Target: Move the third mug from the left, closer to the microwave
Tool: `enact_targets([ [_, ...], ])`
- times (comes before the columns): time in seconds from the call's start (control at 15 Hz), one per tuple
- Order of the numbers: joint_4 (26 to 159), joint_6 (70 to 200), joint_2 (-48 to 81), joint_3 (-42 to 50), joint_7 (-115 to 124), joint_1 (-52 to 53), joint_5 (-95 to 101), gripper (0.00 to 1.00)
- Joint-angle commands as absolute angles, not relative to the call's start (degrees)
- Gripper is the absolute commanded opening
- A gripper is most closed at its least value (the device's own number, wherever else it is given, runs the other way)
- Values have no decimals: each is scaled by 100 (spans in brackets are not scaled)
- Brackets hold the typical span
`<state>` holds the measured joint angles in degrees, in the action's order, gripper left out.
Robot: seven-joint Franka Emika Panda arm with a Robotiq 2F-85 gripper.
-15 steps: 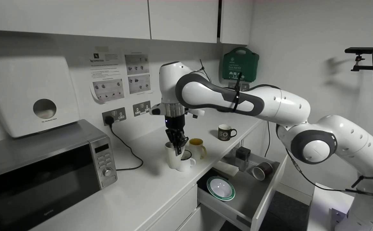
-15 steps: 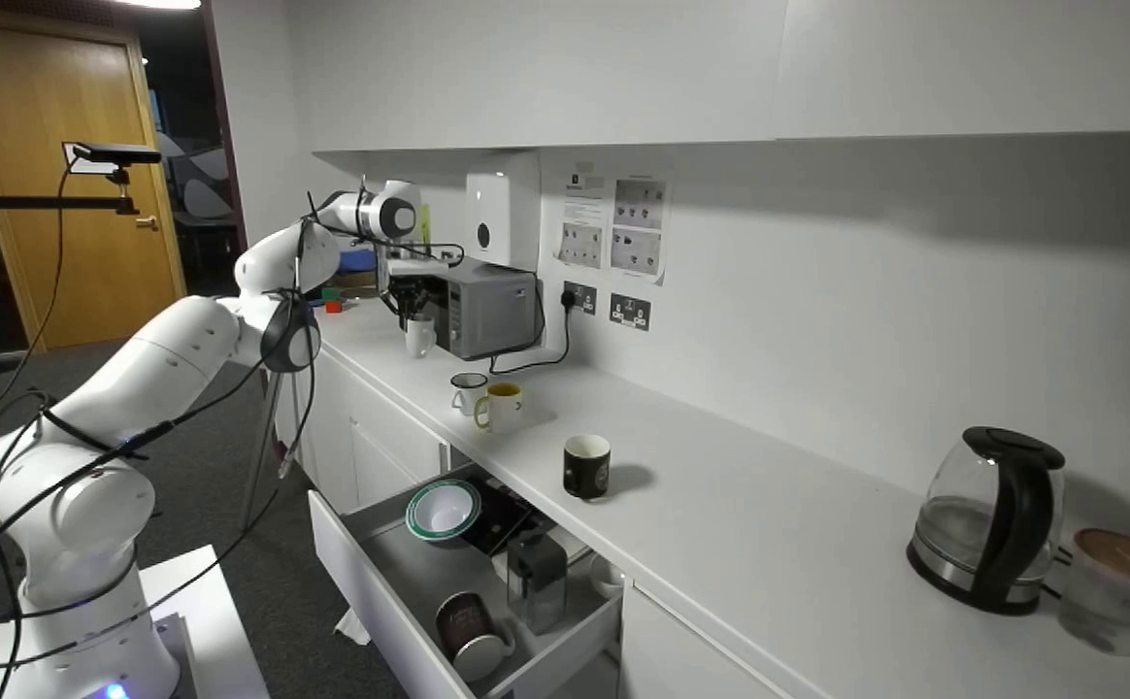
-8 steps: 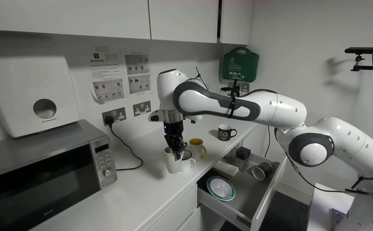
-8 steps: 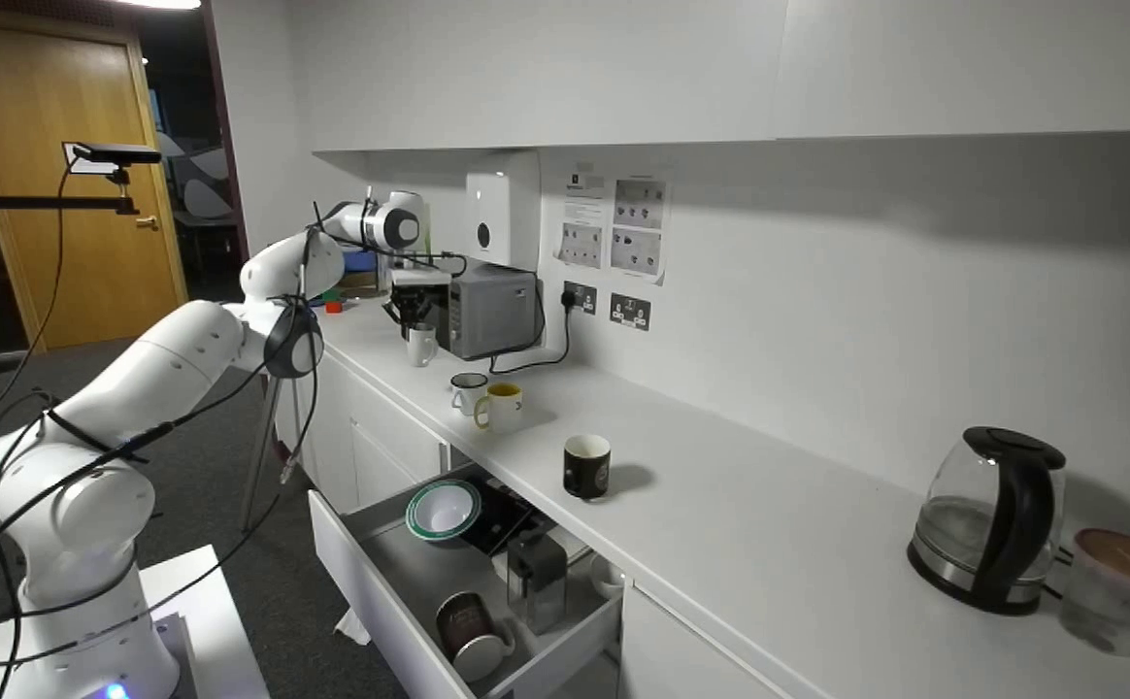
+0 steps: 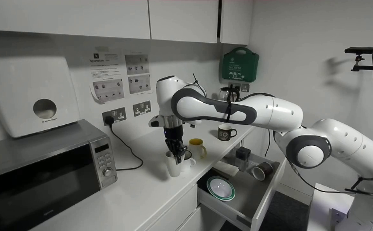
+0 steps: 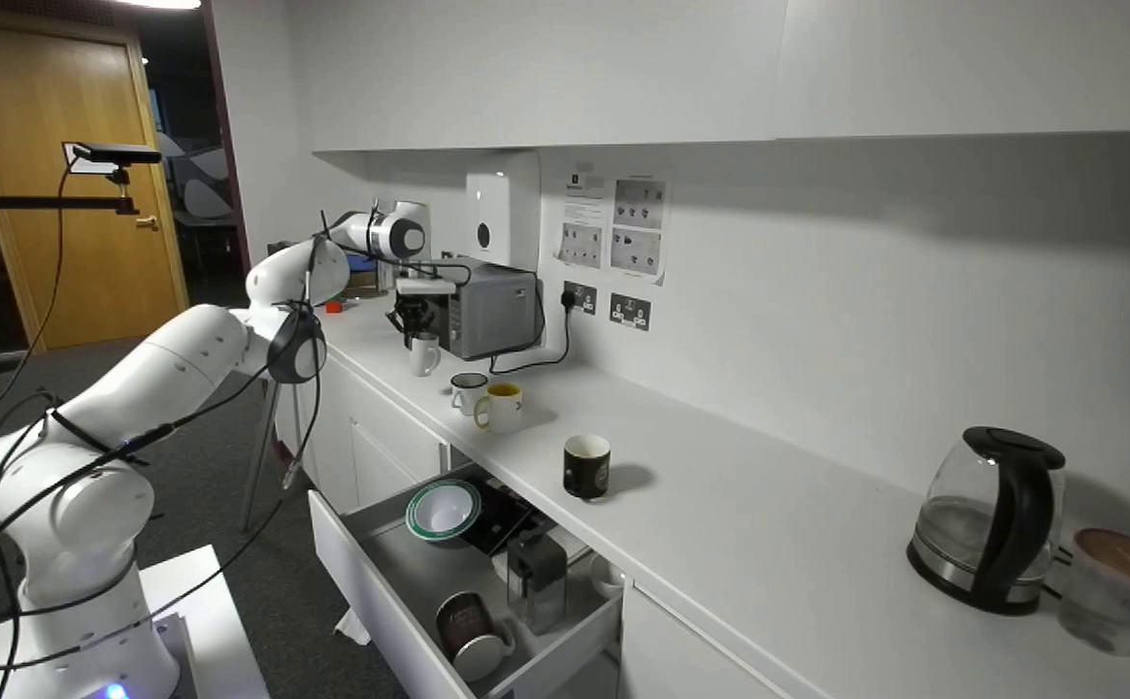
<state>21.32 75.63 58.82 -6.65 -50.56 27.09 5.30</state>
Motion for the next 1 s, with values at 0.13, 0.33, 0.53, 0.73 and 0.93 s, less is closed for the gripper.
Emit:
enact_targets([
  [0.13,2139,7669,5946,-729,-5190,2604,410,2],
  [0.33,2141,7604,5984,-722,-4952,2609,382,2],
  [0.53,2127,7570,6014,-706,-4564,2632,353,2],
  [0.73,2091,7666,6028,-640,-4126,2715,429,2],
  [0.93,2074,8013,6017,-481,-4108,2869,692,2],
])
